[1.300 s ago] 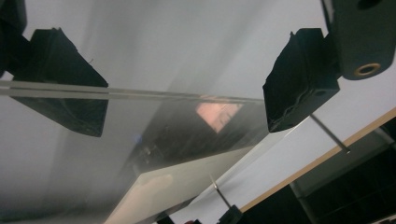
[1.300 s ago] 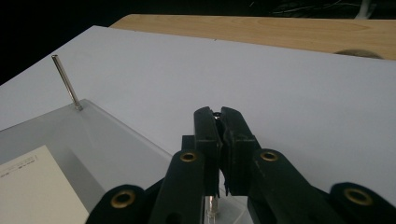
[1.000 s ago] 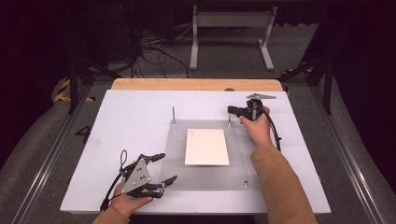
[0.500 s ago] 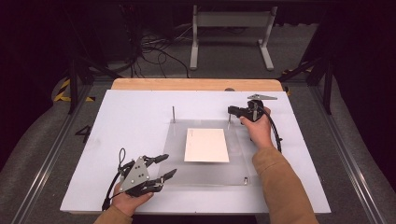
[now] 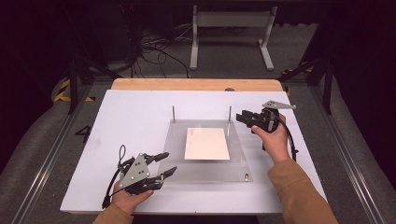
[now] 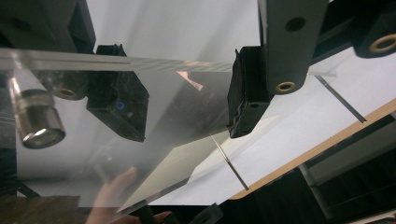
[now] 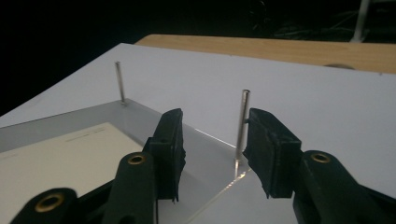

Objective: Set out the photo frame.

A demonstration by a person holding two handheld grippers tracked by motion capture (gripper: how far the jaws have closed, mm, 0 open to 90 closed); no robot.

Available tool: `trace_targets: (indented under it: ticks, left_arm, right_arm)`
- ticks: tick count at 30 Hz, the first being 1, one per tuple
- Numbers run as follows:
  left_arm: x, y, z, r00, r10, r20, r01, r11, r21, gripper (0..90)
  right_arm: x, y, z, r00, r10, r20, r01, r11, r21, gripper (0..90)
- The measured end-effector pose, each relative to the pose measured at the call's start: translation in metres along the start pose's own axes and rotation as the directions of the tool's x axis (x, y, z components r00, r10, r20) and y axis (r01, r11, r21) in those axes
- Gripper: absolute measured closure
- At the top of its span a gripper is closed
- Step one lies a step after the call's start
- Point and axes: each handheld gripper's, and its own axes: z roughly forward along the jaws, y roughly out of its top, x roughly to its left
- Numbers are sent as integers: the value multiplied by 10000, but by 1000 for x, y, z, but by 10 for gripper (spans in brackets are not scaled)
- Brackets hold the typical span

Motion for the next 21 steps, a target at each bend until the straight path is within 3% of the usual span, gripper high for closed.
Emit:
trace_targets:
  ticks: [2,3,5,8,12,14,15,17,21]
  left_arm:
    - [0,1,0,10000,-37,-7,37,10000,-16,472]
    - [1,2,0,9999,-130,10,130,9999,-16,472]
    - [1,3,0,9999,-116,21,116,9999,-42,472]
    - [2,4,0,9998,-178,56,178,9998,-24,472]
    - [3,7,0,9998,-185,78,185,9998,48,472]
    - [3,8,0,9996,-256,110,255,9997,64,472]
    - [3,8,0,9996,-256,110,255,9997,64,472]
    - [4,8,-1,9996,-237,164,236,9997,75,473]
    - [6,10,-1,9993,-293,226,292,9996,48,473]
  right_arm:
    - [4,0,-6,9999,-132,-86,131,9998,-121,535]
    - [13,-1,-18,9985,-309,-453,299,9993,-218,514]
    - [16,-2,-22,9976,-380,-578,367,9990,-241,508]
    - [30,-5,-37,9905,-1197,-670,1187,9927,-190,483]
    - [46,-8,-60,9864,-1290,-1022,1199,9886,-910,502]
    - [52,-8,-67,9841,-1466,-1002,1403,9878,-676,478]
    - [57,-6,-74,9782,-1904,-827,1858,9807,-605,476]
    - [61,-6,-79,9750,-2067,-813,2016,9771,-675,469]
    - [75,-8,-101,9577,-2753,-838,2688,9598,-814,434]
